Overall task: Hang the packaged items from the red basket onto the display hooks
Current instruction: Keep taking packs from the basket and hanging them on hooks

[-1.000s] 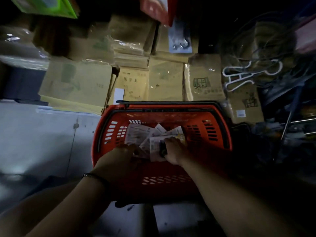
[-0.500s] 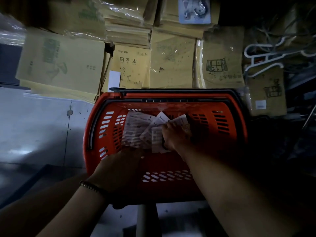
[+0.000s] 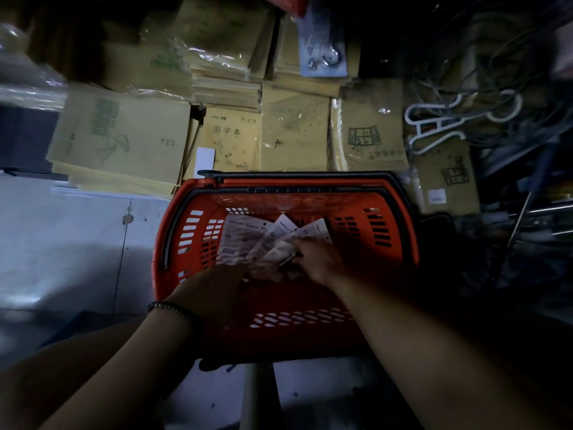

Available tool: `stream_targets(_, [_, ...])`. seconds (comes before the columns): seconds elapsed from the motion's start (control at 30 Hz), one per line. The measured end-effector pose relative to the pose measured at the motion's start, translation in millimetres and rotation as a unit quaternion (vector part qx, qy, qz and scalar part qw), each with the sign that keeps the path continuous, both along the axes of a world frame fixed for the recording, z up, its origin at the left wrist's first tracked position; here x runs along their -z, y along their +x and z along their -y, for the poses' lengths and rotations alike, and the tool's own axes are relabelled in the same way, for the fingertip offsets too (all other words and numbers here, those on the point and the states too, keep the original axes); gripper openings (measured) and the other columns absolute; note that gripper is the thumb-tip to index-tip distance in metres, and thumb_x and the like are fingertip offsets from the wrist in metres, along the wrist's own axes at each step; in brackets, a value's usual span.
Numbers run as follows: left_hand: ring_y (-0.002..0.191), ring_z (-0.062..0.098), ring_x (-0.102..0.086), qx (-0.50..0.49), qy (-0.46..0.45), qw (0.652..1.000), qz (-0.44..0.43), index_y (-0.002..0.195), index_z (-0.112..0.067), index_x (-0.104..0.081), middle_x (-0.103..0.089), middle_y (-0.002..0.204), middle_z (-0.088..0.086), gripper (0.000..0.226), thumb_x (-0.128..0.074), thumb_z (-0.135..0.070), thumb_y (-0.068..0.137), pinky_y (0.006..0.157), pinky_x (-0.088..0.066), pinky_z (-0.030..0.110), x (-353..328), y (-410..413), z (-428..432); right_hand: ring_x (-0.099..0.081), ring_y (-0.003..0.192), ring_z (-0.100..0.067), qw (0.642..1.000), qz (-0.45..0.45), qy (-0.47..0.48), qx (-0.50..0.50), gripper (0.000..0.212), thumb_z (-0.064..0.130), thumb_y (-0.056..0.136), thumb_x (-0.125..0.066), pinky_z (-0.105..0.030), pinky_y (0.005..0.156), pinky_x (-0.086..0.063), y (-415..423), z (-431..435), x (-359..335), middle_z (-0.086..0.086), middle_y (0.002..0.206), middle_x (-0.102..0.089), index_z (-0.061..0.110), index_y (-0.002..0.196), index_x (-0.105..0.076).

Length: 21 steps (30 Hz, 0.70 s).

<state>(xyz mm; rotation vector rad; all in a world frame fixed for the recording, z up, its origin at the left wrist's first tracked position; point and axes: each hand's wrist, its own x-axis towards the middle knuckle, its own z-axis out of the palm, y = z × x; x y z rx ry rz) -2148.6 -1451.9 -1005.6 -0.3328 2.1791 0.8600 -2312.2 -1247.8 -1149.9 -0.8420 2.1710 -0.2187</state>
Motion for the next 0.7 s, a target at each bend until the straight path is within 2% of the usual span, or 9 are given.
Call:
stream_targets(0.13, [0.130, 0.021, -0.062, -0.037, -0.026, 0.996, 0.074, 0.143, -0.028, -0.061, -0.063, 0.148, 0.001, 0.042, -0.053, -0.049, 0.107, 0.107, -0.048, 0.032, -3, -3, 4, -0.069, 0.108, -0.025, 0.986, 0.044, -0.107, 0.120, 0.028, 0.030, 0.093, -0.074, -0.039, 0.090, -0.052, 5, 1, -38, -0.004, 0.114, -0.074, 0.021, 0.119, -0.068])
stream_targets(0.23, [0.118, 0.021, -0.066, -0.131, -0.015, 0.988, 0.085, 0.134, -0.020, -0.066, -0.069, 0.137, 0.007, 0.039, -0.051, -0.046, 0.109, 0.094, -0.052, 0.031, -14, -2, 3, -0.073, 0.095, -0.019, 0.955, 0.068, -0.175, 0.229, 0.038, 0.048, 0.083, -0.073, -0.039, 0.084, -0.057, 10, 3, -69, 0.001, 0.105, -0.078, 0.022, 0.111, -0.072])
stream_targets(0.3, [0.122, 0.025, -0.065, -0.245, 0.038, 0.964, 0.096, 0.142, -0.015, -0.058, -0.066, 0.141, 0.011, 0.036, -0.048, -0.033, 0.113, 0.096, -0.053, 0.030, -28, -2, -3, -0.074, 0.093, -0.017, 0.940, 0.069, -0.209, 0.263, 0.046, 0.062, 0.081, -0.071, -0.045, 0.082, -0.061, 11, -2, -73, 0.003, 0.103, -0.079, 0.026, 0.110, -0.069])
stream_targets(0.4, [0.129, 0.041, -0.065, -0.424, 0.222, 0.870, 0.123, 0.141, -0.004, -0.061, -0.068, 0.139, 0.022, 0.050, -0.052, -0.043, 0.111, 0.107, -0.054, 0.047, -54, 6, -23, -0.074, 0.098, -0.011, 0.921, 0.054, -0.272, 0.273, 0.026, 0.049, 0.090, -0.069, -0.046, 0.083, -0.061, 22, -1, -128, 0.010, 0.106, -0.078, 0.031, 0.109, -0.068])
stream_targets(0.47, [0.123, 0.049, -0.067, -0.557, 0.354, 0.737, 0.150, 0.132, 0.000, -0.066, -0.071, 0.131, 0.028, 0.075, -0.046, -0.066, 0.105, 0.102, -0.055, 0.057, -67, 13, -37, -0.074, 0.099, -0.011, 0.908, 0.049, -0.307, 0.282, 0.018, 0.039, 0.092, -0.069, -0.047, 0.086, -0.061, 33, -3, -175, 0.011, 0.105, -0.078, 0.031, 0.108, -0.071])
stream_targets(0.5, [0.121, 0.049, -0.068, -0.589, 0.390, 0.692, 0.147, 0.134, 0.001, -0.063, -0.069, 0.133, 0.028, 0.085, -0.041, -0.075, 0.101, 0.102, -0.055, 0.059, -72, 14, -44, -0.075, 0.098, -0.012, 0.900, 0.048, -0.327, 0.286, 0.019, 0.040, 0.092, -0.068, -0.047, 0.085, -0.061, 38, -5, -193, 0.009, 0.104, -0.079, 0.028, 0.107, -0.072])
stream_targets(0.57, [0.123, 0.050, -0.067, -0.604, 0.448, 0.648, 0.124, 0.145, 0.000, -0.054, -0.063, 0.142, 0.028, 0.102, -0.037, -0.086, 0.094, 0.109, -0.050, 0.063, -90, 14, -56, -0.075, 0.095, -0.012, 0.887, 0.044, -0.357, 0.289, 0.021, 0.037, 0.093, -0.070, -0.044, 0.079, -0.060, 48, -9, -227, 0.005, 0.101, -0.079, 0.020, 0.105, -0.074])
stream_targets(0.63, [0.128, 0.054, -0.063, -0.610, 0.502, 0.605, 0.097, 0.151, 0.000, -0.049, -0.057, 0.149, 0.032, 0.116, -0.041, -0.094, 0.083, 0.117, -0.042, 0.066, -114, 13, -67, -0.074, 0.084, -0.005, 0.873, 0.053, -0.379, 0.301, 0.003, 0.020, 0.097, -0.073, -0.032, 0.068, -0.060, 58, -14, -256, 0.001, 0.097, -0.079, 0.019, 0.100, -0.074])
stream_targets(0.7, [0.125, 0.054, -0.063, -0.598, 0.552, 0.578, 0.061, 0.150, -0.001, -0.053, -0.053, 0.152, 0.032, 0.127, -0.044, -0.100, 0.072, 0.118, -0.039, 0.067, -140, 13, -76, -0.075, 0.082, -0.004, 0.860, 0.054, -0.403, 0.309, 0.011, 0.011, 0.098, -0.073, -0.030, 0.068, -0.061, 68, -18, -282, 0.000, 0.095, -0.079, 0.022, 0.098, -0.075])
